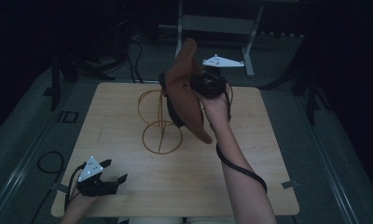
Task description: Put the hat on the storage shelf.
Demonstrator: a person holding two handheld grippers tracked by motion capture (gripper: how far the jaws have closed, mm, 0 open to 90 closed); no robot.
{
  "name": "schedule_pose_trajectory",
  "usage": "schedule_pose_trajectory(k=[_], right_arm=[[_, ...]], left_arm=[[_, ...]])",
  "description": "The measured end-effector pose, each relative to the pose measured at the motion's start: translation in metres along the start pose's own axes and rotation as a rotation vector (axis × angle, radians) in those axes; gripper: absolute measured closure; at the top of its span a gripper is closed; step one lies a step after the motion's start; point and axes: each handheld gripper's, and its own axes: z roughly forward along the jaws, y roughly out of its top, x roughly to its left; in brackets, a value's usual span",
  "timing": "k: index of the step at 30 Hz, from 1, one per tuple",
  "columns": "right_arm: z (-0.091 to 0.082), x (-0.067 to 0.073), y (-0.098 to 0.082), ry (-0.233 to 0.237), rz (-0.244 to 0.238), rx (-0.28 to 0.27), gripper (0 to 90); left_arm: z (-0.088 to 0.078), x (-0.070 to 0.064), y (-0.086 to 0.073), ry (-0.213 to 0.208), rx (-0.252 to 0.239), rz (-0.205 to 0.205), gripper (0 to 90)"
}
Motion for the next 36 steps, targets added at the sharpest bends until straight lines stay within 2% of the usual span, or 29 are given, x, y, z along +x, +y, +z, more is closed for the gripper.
schedule_pose_trajectory(k=[5,11,13,15,21,23,25,31,33,34,36], right_arm=[[0.024,0.012,0.002,0.047,-0.026,0.078,86.1],[0.042,0.019,0.001,0.057,-0.037,0.135,85.7],[0.048,0.022,-0.001,0.059,-0.048,0.165,83.1],[0.056,0.025,-0.003,0.084,-0.047,0.191,74.2],[0.066,0.034,-0.007,0.067,-0.063,0.206,51.2],[0.069,0.036,-0.007,0.056,-0.073,0.208,46.9],[0.071,0.038,-0.007,0.063,-0.086,0.209,38.7],[0.078,0.048,-0.007,0.018,-0.155,0.258,21.2],[0.079,0.049,-0.007,0.005,-0.167,0.266,19.3],[0.080,0.051,-0.010,-0.028,-0.198,0.270,14.9],[0.082,0.053,-0.013,-0.057,-0.224,0.283,12.4]], left_arm=[[0.000,0.002,-0.002,0.008,-0.004,-0.006,14.3],[-0.001,0.003,-0.002,0.008,-0.016,-0.015,14.7],[-0.001,0.004,-0.003,0.008,-0.015,-0.019,14.9],[0.000,0.005,-0.004,0.012,-0.013,-0.022,14.9],[0.001,0.005,-0.004,0.006,-0.019,-0.029,15.0],[0.001,0.005,-0.004,0.004,-0.017,-0.030,15.0],[0.001,0.005,-0.004,0.007,-0.018,-0.032,15.0],[0.001,0.005,-0.004,0.010,-0.021,-0.035,15.0],[0.001,0.005,-0.004,0.006,-0.022,-0.037,15.0],[0.001,0.005,-0.005,0.007,-0.020,-0.041,15.0],[0.002,0.005,-0.005,0.007,-0.016,-0.041,15.0]])
